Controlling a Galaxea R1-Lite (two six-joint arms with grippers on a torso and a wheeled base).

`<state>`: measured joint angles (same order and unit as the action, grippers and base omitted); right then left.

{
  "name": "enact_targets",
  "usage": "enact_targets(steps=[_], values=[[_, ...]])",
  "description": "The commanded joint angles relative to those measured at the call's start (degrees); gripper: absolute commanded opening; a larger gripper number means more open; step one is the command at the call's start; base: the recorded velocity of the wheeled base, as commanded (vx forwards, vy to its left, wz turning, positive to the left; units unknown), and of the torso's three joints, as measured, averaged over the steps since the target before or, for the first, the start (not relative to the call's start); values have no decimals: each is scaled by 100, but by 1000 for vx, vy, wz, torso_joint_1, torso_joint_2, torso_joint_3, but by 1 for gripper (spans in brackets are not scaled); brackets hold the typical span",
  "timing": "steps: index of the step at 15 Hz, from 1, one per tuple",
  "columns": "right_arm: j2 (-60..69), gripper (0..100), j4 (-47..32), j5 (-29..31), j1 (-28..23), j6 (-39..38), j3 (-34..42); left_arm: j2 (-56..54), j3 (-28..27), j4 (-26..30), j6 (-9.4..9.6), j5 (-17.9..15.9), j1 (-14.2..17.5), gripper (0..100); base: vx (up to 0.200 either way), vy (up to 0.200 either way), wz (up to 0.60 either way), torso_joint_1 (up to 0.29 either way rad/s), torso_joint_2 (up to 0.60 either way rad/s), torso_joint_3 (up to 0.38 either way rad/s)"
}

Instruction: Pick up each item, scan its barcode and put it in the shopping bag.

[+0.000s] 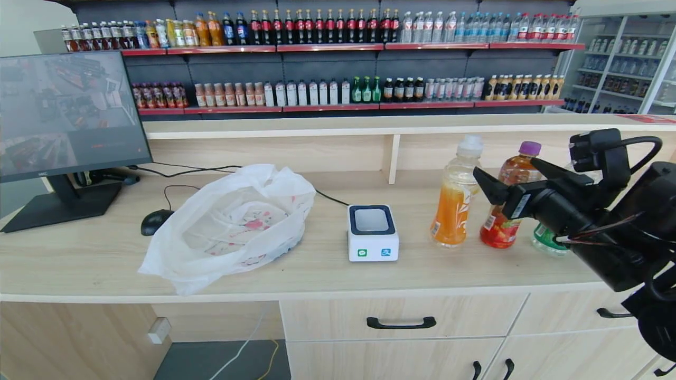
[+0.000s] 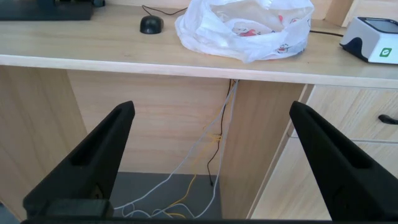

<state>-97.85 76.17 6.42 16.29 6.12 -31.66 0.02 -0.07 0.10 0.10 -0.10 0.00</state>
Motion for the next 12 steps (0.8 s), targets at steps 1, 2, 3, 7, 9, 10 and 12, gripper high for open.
enact_targets(steps=[1, 2, 3, 7, 9, 10, 12], values=[[-568, 100, 188, 140, 182, 65, -25, -2, -1, -1, -1, 1, 0, 100, 0, 0, 0, 0, 0, 0], [-568, 100, 197, 149, 182, 56, -112, -2, -1, -1, -1, 1, 0, 100, 0, 0, 0, 0, 0, 0], [-542, 100, 197, 149, 191, 47, -148, -2, -1, -1, -1, 1, 0, 100, 0, 0, 0, 0, 0, 0], [-779, 100, 206, 149, 375, 47, -121, -2, -1, -1, -1, 1, 0, 100, 0, 0, 0, 0, 0, 0], [-885, 100, 293, 149, 366, 38, -174, -2, 7, -1, -1, 1, 9, 100, 0, 0, 0, 0, 0, 0], [-946, 100, 337, 149, 366, 38, -174, -2, -1, -1, -1, 1, 0, 100, 0, 0, 0, 0, 0, 0], [-1034, 100, 408, 149, 366, 12, -139, -2, -1, -1, -1, 1, 0, 100, 0, 0, 0, 0, 0, 0]])
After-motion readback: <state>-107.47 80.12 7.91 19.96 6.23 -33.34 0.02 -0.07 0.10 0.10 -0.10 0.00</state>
